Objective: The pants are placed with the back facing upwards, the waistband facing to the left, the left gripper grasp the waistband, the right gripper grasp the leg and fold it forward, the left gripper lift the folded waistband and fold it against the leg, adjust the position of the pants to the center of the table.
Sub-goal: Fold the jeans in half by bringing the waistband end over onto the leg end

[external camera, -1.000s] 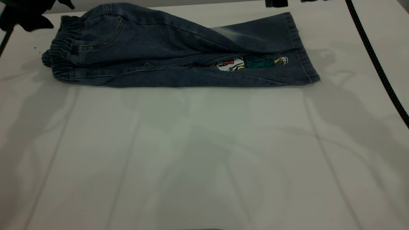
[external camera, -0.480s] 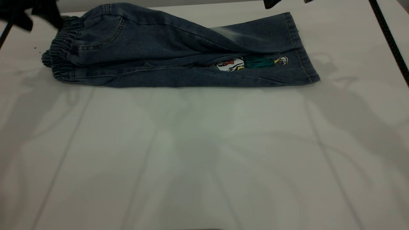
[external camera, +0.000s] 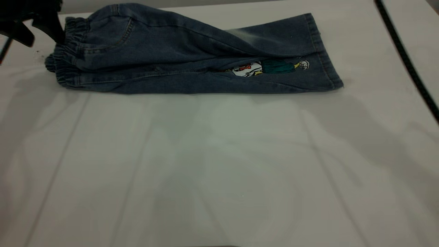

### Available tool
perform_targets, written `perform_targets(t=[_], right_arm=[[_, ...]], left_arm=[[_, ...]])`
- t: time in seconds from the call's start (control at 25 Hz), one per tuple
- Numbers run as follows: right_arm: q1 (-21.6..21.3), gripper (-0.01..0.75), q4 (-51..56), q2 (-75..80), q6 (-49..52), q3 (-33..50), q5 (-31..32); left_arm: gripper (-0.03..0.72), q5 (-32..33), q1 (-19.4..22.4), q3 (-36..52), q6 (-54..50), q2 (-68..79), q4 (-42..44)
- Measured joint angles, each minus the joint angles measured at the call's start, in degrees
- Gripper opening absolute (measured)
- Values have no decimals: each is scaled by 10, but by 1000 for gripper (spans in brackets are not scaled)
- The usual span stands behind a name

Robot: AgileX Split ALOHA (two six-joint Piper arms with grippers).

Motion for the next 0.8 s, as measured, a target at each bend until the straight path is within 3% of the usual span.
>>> perform_targets(t=[0.16,0.48,0.8], right_arm=[[20,567,0,29,-4,-33,1],[42,567,2,81,-5,-97,0],[59,567,28,136,-6,-143,-42]], left_arm=[[490,7,0,-38,2,43,-44],[490,21,0,-86,27,110,-52],[482,18,0,-101,36,132,-53]])
